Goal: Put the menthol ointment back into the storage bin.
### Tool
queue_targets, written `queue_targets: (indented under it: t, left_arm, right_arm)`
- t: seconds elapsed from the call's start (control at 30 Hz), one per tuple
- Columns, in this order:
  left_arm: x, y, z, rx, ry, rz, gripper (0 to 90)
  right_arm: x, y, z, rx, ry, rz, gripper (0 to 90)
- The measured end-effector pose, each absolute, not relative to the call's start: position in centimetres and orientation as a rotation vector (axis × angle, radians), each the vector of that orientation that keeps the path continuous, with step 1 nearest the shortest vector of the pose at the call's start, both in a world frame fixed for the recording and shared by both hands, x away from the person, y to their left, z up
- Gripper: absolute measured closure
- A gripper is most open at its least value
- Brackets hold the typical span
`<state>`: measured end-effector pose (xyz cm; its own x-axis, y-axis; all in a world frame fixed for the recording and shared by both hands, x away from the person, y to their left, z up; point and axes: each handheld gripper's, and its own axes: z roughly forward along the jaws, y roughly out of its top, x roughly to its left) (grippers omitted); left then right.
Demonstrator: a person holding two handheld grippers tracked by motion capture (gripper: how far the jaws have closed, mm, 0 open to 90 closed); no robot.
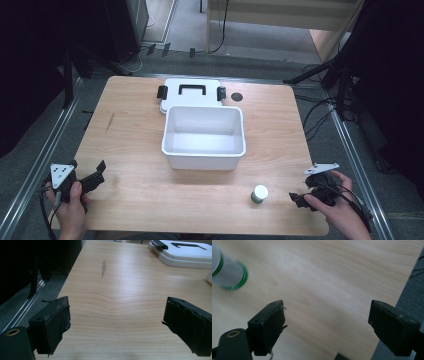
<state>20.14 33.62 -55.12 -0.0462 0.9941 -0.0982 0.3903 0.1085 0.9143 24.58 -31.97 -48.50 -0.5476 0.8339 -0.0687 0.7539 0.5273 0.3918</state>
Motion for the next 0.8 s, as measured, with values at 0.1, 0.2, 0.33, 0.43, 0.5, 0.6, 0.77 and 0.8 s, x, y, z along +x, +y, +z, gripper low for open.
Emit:
queue_targets:
  t: [0.1, 0.2, 0.33, 0.43, 0.5, 0.6, 0.77, 0.8]
  left_arm:
    - [20.2, 33.6, -55.1, 1.402, 1.573, 0.93, 7.6]
    - [20.2, 33.6, -55.1, 1.411, 1.569, 0.936, 7.6]
    - [20.2, 33.6, -55.1, 1.406, 1.568, 0.933, 7.6]
    - [20.2, 33.7, -55.1, 1.403, 1.576, 0.922, 7.6]
    - [20.2, 33.7, -55.1, 1.404, 1.576, 0.916, 7.6]
    - [20.3, 33.7, -55.1, 1.408, 1.578, 0.918, 7.7]
    - [20.3, 33.7, -55.1, 1.417, 1.577, 0.915, 7.7]
    - [20.3, 33.7, -55.1, 1.42, 1.578, 0.914, 7.7]
  right_arm:
    - [24.5, -31.3, -48.1, 1.285, 2.577, 0.377, 13.5]
    - [24.5, -29.5, -47.3, 1.182, 2.662, 0.212, 13.5]
    - [24.3, -27.1, -46.7, 1.036, 2.788, 0.09, 13.6]
    - [23.6, -25.3, -46.6, 0.915, 2.883, 0.031, 13.4]
    - [23.4, -24.5, -46.7, 0.83, 2.918, 0.052, 13.5]
    - [23.5, -23.7, -46.8, 0.801, 2.932, 0.054, 13.6]
    - [24.4, -22.3, -46.8, 0.862, 2.947, 0.061, 13.9]
    - [24.5, -22.0, -46.8, 0.856, 2.94, 0.069, 14.8]
